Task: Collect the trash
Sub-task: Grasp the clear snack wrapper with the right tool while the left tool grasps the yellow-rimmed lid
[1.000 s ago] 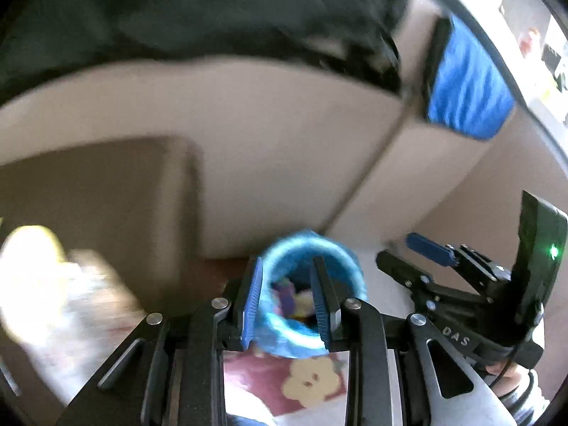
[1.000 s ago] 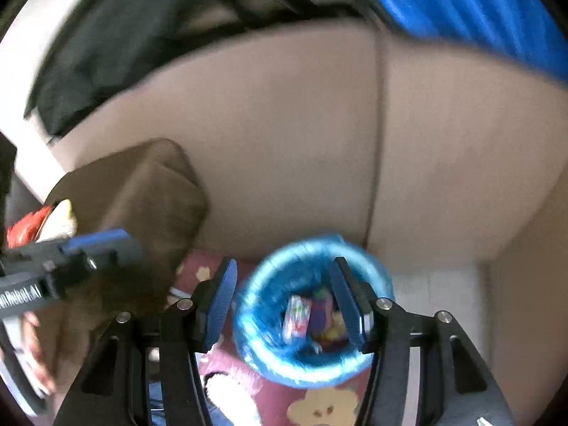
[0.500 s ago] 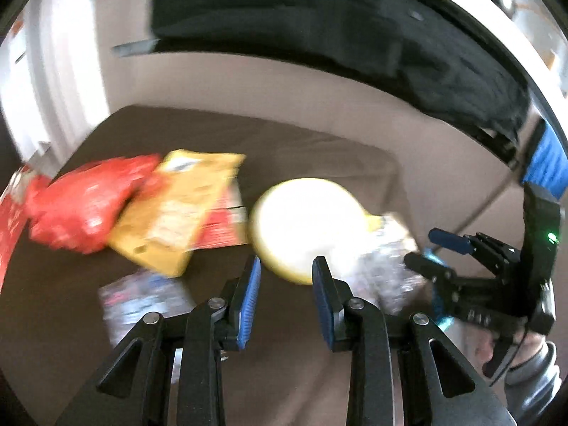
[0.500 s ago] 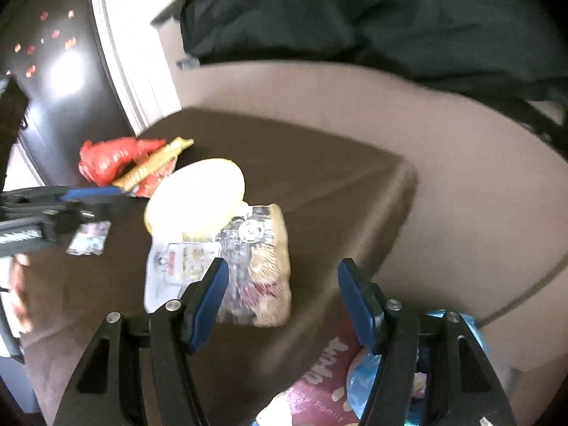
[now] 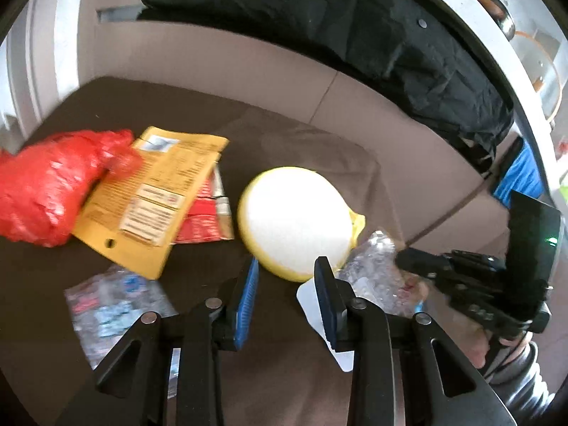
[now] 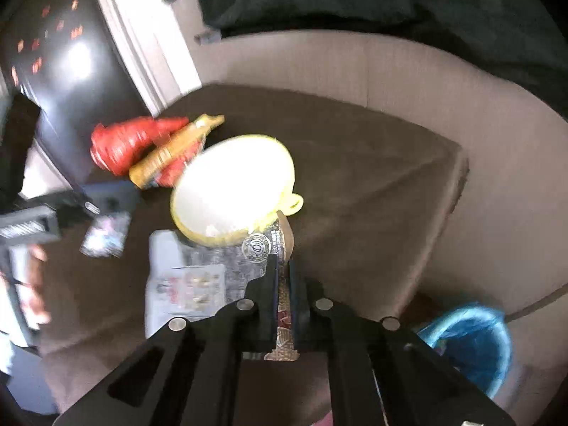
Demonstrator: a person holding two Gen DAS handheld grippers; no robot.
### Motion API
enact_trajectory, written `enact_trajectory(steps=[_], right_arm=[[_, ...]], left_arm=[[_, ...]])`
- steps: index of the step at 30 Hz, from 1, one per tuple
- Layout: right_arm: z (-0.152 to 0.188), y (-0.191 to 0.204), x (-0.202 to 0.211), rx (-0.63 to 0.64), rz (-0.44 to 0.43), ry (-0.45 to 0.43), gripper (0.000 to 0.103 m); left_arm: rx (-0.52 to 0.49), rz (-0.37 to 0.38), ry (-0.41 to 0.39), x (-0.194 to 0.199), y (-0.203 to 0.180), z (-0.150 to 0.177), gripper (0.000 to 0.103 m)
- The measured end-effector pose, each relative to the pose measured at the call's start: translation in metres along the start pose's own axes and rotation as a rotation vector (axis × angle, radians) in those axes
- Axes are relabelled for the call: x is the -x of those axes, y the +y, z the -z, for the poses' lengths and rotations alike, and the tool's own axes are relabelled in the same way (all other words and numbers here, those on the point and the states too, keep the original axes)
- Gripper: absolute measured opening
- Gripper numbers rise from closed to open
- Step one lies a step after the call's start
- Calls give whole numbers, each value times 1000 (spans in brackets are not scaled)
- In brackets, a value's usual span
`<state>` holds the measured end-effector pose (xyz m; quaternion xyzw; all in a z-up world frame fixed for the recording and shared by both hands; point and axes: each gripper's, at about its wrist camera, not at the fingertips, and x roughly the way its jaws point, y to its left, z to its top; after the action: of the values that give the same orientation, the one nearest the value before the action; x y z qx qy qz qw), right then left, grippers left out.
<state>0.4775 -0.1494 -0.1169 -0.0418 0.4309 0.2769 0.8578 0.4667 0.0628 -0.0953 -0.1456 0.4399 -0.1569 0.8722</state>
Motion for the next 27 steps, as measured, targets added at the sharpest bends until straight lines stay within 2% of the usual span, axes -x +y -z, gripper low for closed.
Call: enact_trajectory(steps=[3,6,9,13,16,18,19,20,22,25,27], right_arm=[[2,-8,27,-27,-13,-43,3],[2,-12,45,-34,-4,-72,3],[4,-18,60,-39,17,-97,3],[10,-27,71,-59,10,-106,3],[15,-26,62,-63,10,-101,3],[20,-28,57,-69,10,-100,7],[23,-30,53,-75,4,-92,14],[28,-35,49,-96,-1,-82,29],[39,-43,48,-138,-7,-85,48],[58,-61,39,-244,-66,-72,48],[67,-68,25,-311,-140,-35,48]], left_arm=[[49,15,9,-9,4,-2,44],[101,-13,33,-22,8,-1,51],[165,-26,57,-37,12,-2,52],[259,-68,-6,-45,9,-9,55],[263,-143,-6,-52,1,-15,55],[251,-192,15,-56,-6,-18,54],[244,-203,16,-57,-9,-18,45],[233,-200,12,-58,-11,-18,40],[206,-185,11,-59,-14,-17,34],[120,-185,-6,-55,-22,-13,26],[59,-186,-21,-51,-28,-11,24]])
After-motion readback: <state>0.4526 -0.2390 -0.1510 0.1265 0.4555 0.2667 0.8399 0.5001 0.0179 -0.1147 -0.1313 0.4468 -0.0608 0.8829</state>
